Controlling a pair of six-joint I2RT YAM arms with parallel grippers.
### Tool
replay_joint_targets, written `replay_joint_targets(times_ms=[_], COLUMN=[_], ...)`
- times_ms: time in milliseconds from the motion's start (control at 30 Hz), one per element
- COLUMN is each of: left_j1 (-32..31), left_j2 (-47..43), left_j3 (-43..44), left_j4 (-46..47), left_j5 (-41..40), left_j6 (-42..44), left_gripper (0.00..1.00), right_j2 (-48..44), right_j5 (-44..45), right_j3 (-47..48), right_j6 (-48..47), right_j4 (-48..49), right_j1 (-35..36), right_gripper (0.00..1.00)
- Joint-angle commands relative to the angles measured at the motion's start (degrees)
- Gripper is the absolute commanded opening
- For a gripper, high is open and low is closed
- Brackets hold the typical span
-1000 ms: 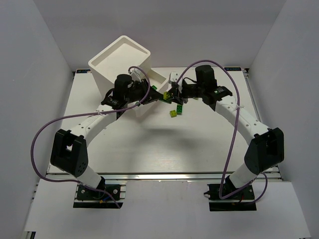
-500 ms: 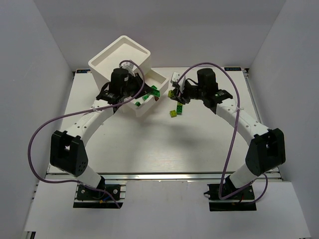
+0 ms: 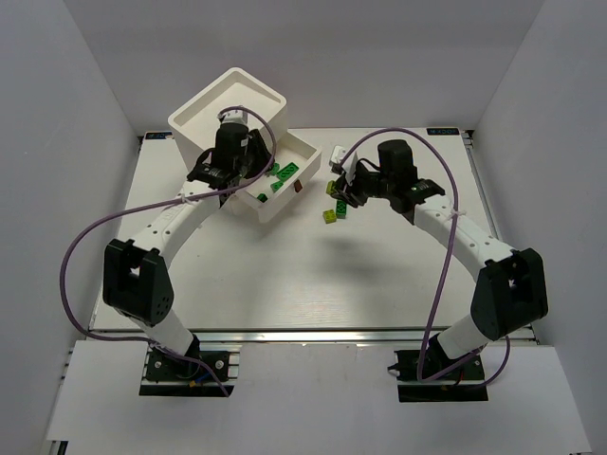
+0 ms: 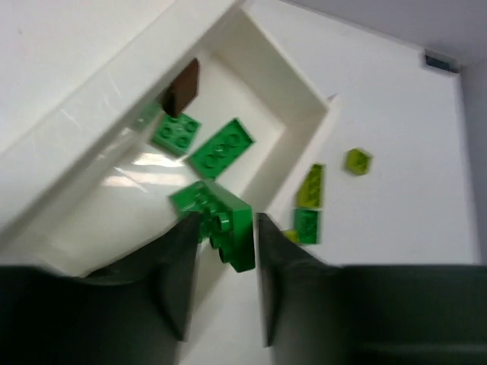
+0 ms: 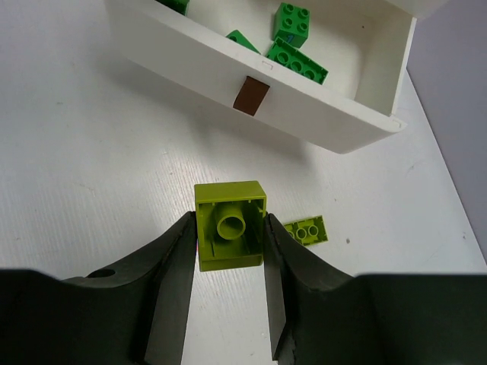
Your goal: Sort the legos into containers by color
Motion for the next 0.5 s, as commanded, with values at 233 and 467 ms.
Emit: replay_joint_targets(times_ms=[233,467], left_j1=[-0.43,-0.44], left_j2=[0.18,-7.46], left_j3=[4.41,-2.69], left_j4=[-3.24,4.48], left_j5=[-4.57,10.54], left_j6=[3.91,5.84], left_gripper=[0.73,0.69], right_j2=[2.49,9.43], right_j5=[5.25,13.59], right_j3=[-0.11,4.91], right_j6=[6.46,14.11], right_j4=[0.44,-8.0], right_j1=[-1.87,-4.86], right_gripper=[0.0,0.0])
